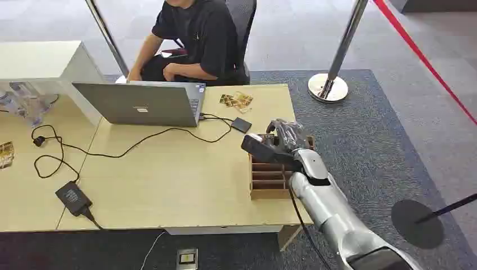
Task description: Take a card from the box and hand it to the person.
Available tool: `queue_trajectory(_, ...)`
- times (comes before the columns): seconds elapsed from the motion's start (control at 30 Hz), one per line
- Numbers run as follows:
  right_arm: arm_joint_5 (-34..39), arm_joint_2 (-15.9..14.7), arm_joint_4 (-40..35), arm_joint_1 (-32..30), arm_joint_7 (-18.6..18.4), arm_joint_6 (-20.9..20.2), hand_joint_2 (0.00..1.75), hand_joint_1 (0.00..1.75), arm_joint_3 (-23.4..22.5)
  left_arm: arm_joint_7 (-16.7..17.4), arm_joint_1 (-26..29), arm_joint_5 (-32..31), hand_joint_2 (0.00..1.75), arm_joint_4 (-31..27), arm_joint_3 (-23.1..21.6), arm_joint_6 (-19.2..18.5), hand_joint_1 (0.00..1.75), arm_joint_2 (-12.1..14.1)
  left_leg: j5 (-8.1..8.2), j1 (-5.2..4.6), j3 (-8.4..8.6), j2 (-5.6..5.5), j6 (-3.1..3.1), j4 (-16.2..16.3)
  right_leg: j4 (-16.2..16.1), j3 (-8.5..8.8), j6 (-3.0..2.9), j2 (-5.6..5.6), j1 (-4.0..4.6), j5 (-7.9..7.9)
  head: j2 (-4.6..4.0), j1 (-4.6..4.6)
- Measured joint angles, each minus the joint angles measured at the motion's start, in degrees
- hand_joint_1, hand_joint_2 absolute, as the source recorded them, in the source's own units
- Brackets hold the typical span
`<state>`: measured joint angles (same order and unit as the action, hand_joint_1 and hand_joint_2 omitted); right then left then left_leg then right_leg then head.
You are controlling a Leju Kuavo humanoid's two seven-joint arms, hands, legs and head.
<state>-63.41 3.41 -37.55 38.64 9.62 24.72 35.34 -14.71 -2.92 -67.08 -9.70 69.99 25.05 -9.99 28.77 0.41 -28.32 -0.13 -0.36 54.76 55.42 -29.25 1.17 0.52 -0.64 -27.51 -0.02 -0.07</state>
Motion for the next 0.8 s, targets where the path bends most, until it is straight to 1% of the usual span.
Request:
queue_trajectory(0.13, 0.17, -0.06, -0.39, -0.11, 0.5, -0.31, 1.75, 0.96, -0.05, 0.0, -0.01, -0.07, 0.0, 0.0, 0.0, -0.02, 0.0, 0.0, 0.0, 0.0, 0.0, 0.0, 0.0, 0.0, 0.0, -0.01, 0.0, 0.0, 0.0, 0.0, 0.0, 0.0)
queue_trajectory(0.3, 0.74, -0.22, -0.92, -0.26, 1.05, -0.48, 1.75, 0.99, -0.07, 0.0, -0.02, -0.24, 0.0, 0.0, 0.0, -0.2, 0.0, 0.0, 0.0, 0.0, -0.01, 0.0, 0.0, 0.0, 0.0, -0.02, 0.0, 0.0, 0.0, 0.0, 0.02, 0.0)
queue_trajectory(0.33, 0.85, -0.26, -1.03, -0.31, 1.18, -0.5, 1.75, 1.03, -0.09, 0.0, -0.02, -0.24, 0.0, 0.0, 0.0, -0.2, 0.0, 0.0, 0.0, 0.0, -0.01, 0.0, 0.0, 0.0, 0.0, -0.02, 0.0, 0.0, 0.0, 0.0, 0.0, -0.02)
queue_trajectory(0.4, 1.05, -0.37, -1.09, -0.32, 1.36, -0.61, 1.75, 1.03, -0.09, -0.02, -0.02, -0.33, 0.0, 0.0, 0.0, -0.2, 0.0, 0.0, 0.0, 0.0, -0.01, 0.0, 0.0, 0.0, 0.0, -0.02, 0.0, 0.0, 0.0, 0.0, 0.0, 0.0)
queue_trajectory(0.53, 1.29, -0.55, -1.36, -0.48, 1.51, -0.77, 1.75, 1.15, -0.11, 0.0, -0.02, -0.42, 0.0, 0.0, 0.0, -0.35, 0.0, 0.0, 0.0, 0.0, -0.01, 0.0, 0.0, 0.0, 0.0, -0.02, 0.0, 0.0, 0.0, 0.0, 0.02, 0.0)
queue_trajectory(0.7, 1.62, -0.85, -1.51, -0.52, 1.7, -1.16, 1.75, 1.22, -0.18, -0.02, -0.02, -0.55, 0.0, 0.0, 0.0, -0.35, 0.0, 0.0, 0.0, 0.0, -0.01, 0.0, 0.0, 0.0, 0.0, -0.02, 0.0, 0.0, 0.0, 0.0, 0.02, 0.0)
queue_trajectory(0.73, 1.66, -0.92, -1.62, -0.53, 1.71, -1.23, 1.75, 1.29, -0.18, 0.0, -0.02, -0.55, 0.0, 0.0, 0.0, -0.35, 0.0, 0.0, 0.0, 0.0, -0.01, 0.0, 0.0, 0.0, 0.0, -0.02, 0.0, 0.0, 0.0, 0.0, 0.0, -0.02)
queue_trajectory(0.8, 1.73, -1.03, -1.66, -0.52, 1.79, -1.36, 1.75, 1.31, -0.18, -0.02, -0.02, -0.57, 0.0, 0.0, 0.0, -0.37, 0.0, 0.0, 0.0, 0.0, -0.01, 0.0, 0.0, 0.0, 0.0, -0.02, 0.0, 0.0, 0.0, 0.0, 0.0, 0.0)
